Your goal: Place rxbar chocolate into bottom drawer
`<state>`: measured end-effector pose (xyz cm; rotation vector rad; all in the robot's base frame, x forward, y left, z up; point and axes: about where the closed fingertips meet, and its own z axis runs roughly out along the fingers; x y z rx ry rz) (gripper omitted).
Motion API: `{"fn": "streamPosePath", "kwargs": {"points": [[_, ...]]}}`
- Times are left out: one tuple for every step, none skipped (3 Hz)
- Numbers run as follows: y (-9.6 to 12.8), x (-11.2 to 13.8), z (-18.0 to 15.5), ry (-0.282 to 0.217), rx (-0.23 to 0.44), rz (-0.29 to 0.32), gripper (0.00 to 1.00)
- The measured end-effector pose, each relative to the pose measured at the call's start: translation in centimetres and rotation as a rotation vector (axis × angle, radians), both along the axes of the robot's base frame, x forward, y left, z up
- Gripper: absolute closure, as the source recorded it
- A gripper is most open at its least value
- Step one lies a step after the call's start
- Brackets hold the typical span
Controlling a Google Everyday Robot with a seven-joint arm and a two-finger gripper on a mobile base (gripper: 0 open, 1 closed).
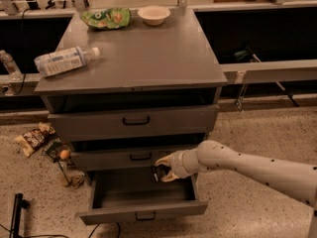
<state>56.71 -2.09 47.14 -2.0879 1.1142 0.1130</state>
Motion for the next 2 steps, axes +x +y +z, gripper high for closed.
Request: {"fn": "streamPosePath", "kwargs": {"points": [[-0.1,-0.2,-0.7,0.016,0.002,-0.003,1.00],[-0.6,0.2,-3.6,0.049,0.006,-0.052,1.00]]}}
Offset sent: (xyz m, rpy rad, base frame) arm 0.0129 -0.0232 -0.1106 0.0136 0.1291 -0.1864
